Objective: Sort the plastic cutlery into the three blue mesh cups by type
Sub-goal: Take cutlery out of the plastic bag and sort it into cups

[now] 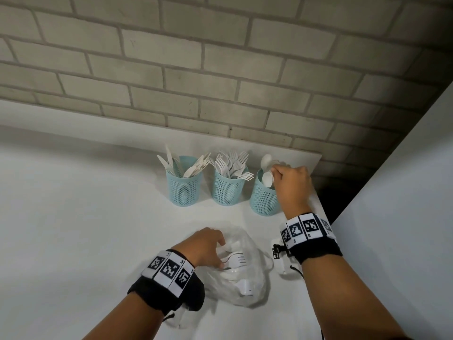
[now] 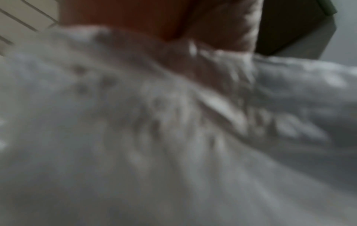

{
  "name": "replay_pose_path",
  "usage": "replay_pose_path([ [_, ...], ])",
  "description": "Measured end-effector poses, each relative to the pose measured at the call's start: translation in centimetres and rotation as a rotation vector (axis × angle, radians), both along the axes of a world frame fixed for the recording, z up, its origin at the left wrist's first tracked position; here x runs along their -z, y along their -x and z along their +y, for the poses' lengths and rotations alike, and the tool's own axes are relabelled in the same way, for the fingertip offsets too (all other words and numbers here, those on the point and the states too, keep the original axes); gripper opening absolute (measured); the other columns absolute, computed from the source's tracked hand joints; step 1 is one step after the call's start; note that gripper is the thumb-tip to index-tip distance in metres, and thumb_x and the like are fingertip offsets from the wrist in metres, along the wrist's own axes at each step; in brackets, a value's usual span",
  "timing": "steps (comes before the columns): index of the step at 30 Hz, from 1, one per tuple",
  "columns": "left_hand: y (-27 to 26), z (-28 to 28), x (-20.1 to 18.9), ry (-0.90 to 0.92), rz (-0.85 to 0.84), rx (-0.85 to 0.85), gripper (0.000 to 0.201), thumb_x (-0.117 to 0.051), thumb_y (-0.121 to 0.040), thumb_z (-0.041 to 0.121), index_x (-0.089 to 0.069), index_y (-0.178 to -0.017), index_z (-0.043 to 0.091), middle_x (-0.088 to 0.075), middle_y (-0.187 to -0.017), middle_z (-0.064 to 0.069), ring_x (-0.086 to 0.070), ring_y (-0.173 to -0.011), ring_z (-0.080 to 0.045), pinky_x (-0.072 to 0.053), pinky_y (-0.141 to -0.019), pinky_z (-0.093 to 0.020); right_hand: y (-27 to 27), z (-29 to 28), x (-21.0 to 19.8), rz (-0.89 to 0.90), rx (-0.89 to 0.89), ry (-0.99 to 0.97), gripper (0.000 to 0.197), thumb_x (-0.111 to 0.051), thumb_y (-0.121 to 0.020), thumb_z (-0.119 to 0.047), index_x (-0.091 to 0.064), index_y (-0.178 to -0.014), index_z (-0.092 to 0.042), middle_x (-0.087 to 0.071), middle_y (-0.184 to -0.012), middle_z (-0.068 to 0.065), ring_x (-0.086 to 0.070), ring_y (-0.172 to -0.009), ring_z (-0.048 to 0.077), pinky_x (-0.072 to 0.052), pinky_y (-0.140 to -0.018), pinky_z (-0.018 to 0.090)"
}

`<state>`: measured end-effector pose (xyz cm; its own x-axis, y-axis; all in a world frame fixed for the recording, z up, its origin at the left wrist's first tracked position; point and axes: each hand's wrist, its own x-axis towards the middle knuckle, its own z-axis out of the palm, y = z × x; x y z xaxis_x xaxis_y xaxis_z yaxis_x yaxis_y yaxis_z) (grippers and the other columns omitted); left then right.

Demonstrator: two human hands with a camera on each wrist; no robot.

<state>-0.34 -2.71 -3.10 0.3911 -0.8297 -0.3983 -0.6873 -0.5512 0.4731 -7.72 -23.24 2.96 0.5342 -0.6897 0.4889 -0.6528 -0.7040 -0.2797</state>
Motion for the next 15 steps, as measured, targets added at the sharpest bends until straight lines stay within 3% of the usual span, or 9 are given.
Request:
replay_pose_path([
  [3,0.0,0.2,0.3,-0.013,-0.001,-0.005,0.066,-0.074,-0.076,0.030,-0.042,-0.133,0.019,-0.044,-0.133,-0.004,-0.043,-0.123,-0.021,-0.037,-0.101,-0.029,0.1,0.6,-1.0,0.064,-0.037,-0.048,0.029,-0.044,-0.097,-0.027,-0.066,-0.114,-0.018,-0.066,-0.109,0.010,-0.044,-0.111,0.031,-0.034,-0.087,0.035],
  [6,0.1,0.2,0.3,0.004,-0.018,0.015,0.065,-0.075,-0.075,0.032,-0.043,-0.130,0.017,-0.047,-0.130,-0.003,-0.045,-0.120,-0.020,-0.037,-0.097,-0.026,0.4,3.2,-1.9,-0.197,-0.170,0.049,0.026,-0.049,-0.093,-0.018,-0.067,-0.111,-0.015,-0.069,-0.108,0.005,-0.047,-0.107,0.029,-0.034,-0.088,0.036],
  [8,0.1,0.2,0.3,0.001,-0.043,0.035,0.056,-0.073,-0.077,0.032,-0.048,-0.125,0.015,-0.048,-0.128,-0.004,-0.046,-0.118,-0.020,-0.037,-0.093,-0.025,0.9,5.6,-1.7,-0.257,-0.391,-0.050,0.023,-0.051,-0.092,-0.013,-0.070,-0.105,-0.014,-0.070,-0.101,0.005,-0.052,-0.101,0.024,-0.038,-0.086,0.031],
  [10,0.1,0.2,0.4,-0.010,-0.062,0.045,0.050,-0.070,-0.079,0.033,-0.051,-0.122,0.015,-0.048,-0.128,-0.005,-0.047,-0.117,-0.021,-0.037,-0.092,-0.025,1.7,7.6,-0.7,0.034,-0.578,-0.341,0.021,-0.054,-0.092,-0.017,-0.070,-0.105,-0.017,-0.067,-0.112,0.003,-0.053,-0.106,0.016,-0.038,-0.096,0.027],
  [11,0.1,0.3,0.4,-0.020,-0.069,0.051,0.049,-0.070,-0.080,0.034,-0.052,-0.122,0.016,-0.048,-0.128,-0.005,-0.047,-0.118,-0.022,-0.037,-0.093,-0.026,2.0,8.3,0.1,0.252,-0.601,-0.452,0.020,-0.056,-0.090,-0.021,-0.070,-0.105,-0.021,-0.064,-0.118,0.003,-0.052,-0.112,0.016,-0.038,-0.102,0.033],
  [13,0.4,0.4,0.5,-0.031,-0.076,0.062,0.051,-0.069,-0.079,0.037,-0.051,-0.123,0.019,-0.047,-0.128,-0.006,-0.045,-0.120,-0.024,-0.037,-0.097,-0.030,2.8,9.1,1.9,0.607,-0.537,-0.550,0.023,-0.059,-0.087,-0.024,-0.070,-0.107,-0.027,-0.059,-0.124,0.003,-0.046,-0.119,0.021,-0.038,-0.105,0.040],
  [15,0.7,0.6,0.6,-0.014,-0.087,0.065,0.051,-0.070,-0.078,0.041,-0.052,-0.122,0.021,-0.046,-0.126,-0.007,-0.044,-0.120,-0.025,-0.038,-0.097,-0.032,3.5,9.6,3.0,0.746,-0.451,-0.556,0.028,-0.061,-0.084,-0.023,-0.068,-0.112,-0.025,-0.059,-0.125,0.003,-0.048,-0.120,0.024,-0.041,-0.102,0.036],
])
